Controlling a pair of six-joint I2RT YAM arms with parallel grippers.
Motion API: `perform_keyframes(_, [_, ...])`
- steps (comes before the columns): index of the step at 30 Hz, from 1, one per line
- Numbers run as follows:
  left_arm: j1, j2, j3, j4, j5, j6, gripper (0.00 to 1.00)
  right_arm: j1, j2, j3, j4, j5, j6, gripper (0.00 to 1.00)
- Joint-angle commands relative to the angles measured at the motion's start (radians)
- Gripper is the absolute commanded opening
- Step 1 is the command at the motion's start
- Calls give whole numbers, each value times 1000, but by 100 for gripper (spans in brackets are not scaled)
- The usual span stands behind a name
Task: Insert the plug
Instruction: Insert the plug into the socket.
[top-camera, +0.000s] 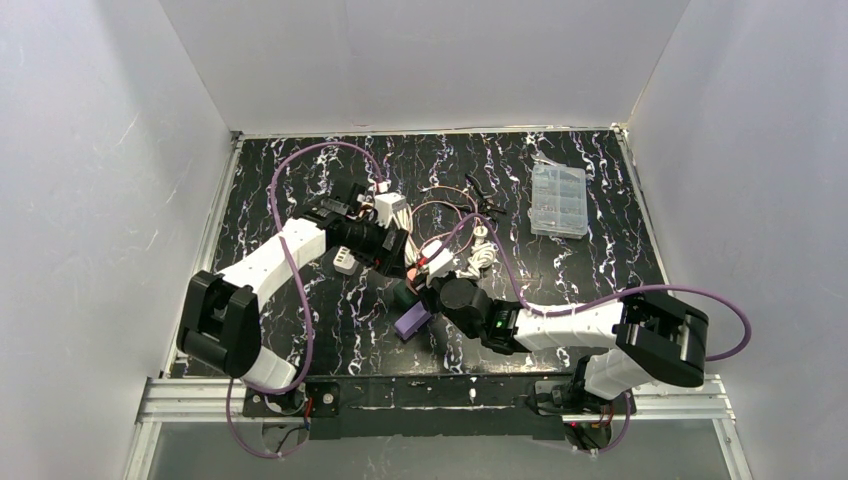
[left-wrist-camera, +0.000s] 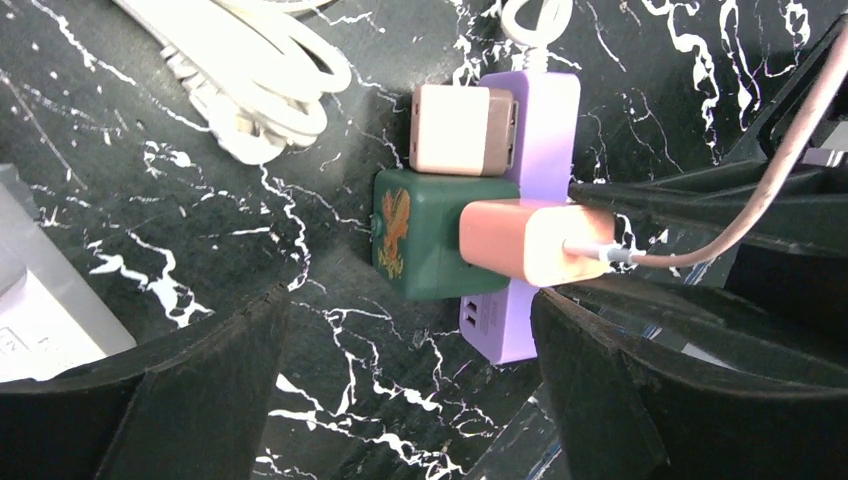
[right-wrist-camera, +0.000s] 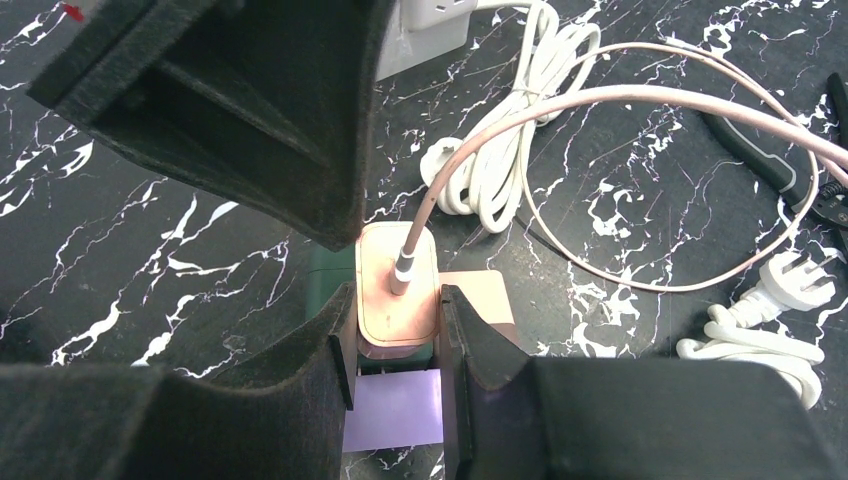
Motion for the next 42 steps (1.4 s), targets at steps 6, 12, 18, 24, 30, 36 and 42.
perform_keyframes(6, [-31, 20, 34, 17, -9, -1, 88, 6, 24, 22, -3, -19, -11, 1])
perform_keyframes(12, [-34, 28, 34, 20, -41, 29, 88, 7, 37, 43, -24, -32, -29, 1])
perform_keyframes(18, [-37, 34, 39, 6, -90, 63, 86, 15, 58, 80, -71, -36, -50, 1])
perform_keyframes(24, [-37, 33, 46, 8, -98, 36, 86, 19, 63, 79, -75, -39, -49, 1])
perform_keyframes(30, [-27, 31, 79, 13, -30, -26, 87, 27, 49, 56, -83, -34, -46, 1])
perform_keyframes(36, [-13, 30, 87, 17, 26, -39, 88, 32, 47, 54, -87, -36, -48, 1])
perform_keyframes(42, [-14, 37, 61, -10, -47, 39, 87, 32, 38, 46, -87, -32, -47, 1])
